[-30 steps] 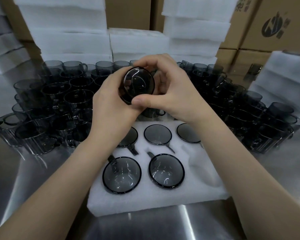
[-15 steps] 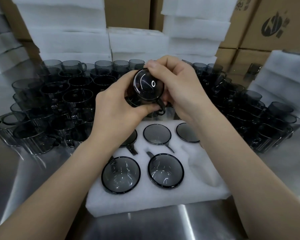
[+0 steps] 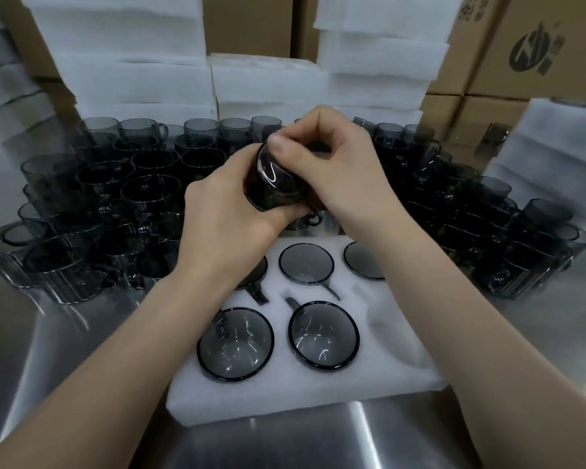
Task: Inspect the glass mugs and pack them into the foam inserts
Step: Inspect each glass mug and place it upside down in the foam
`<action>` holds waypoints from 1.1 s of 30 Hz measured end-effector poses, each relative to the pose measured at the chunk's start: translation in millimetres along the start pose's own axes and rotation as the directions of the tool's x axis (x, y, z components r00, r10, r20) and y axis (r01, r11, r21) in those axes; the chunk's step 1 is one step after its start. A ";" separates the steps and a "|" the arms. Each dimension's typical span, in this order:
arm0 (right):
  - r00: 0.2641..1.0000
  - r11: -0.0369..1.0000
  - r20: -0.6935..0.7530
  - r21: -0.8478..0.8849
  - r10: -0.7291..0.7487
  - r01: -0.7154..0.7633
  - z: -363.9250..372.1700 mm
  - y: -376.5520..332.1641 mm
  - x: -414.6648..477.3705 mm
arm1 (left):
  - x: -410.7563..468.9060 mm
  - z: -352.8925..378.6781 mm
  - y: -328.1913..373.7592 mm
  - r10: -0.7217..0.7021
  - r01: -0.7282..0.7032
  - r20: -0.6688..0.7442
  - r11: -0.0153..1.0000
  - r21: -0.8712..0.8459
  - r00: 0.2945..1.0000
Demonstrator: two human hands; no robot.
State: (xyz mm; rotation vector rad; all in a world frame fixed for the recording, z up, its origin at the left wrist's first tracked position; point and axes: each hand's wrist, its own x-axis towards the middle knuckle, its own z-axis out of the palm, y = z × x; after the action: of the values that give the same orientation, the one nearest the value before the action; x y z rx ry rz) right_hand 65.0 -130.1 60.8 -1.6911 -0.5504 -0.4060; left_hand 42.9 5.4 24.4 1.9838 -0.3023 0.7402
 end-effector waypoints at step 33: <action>0.909 0.917 0.414 0.345 0.044 -0.202 -9.2 1.4 -4.2 | -1.3 -12.0 10.4 -0.201 0.101 -0.183 0.888 -0.448 0.962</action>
State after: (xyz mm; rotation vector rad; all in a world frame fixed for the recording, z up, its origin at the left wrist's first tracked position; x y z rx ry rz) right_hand 62.7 -139.9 59.0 -1.4179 -0.7595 0.1471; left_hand 32.3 10.3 35.2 1.4644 -0.1555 0.7165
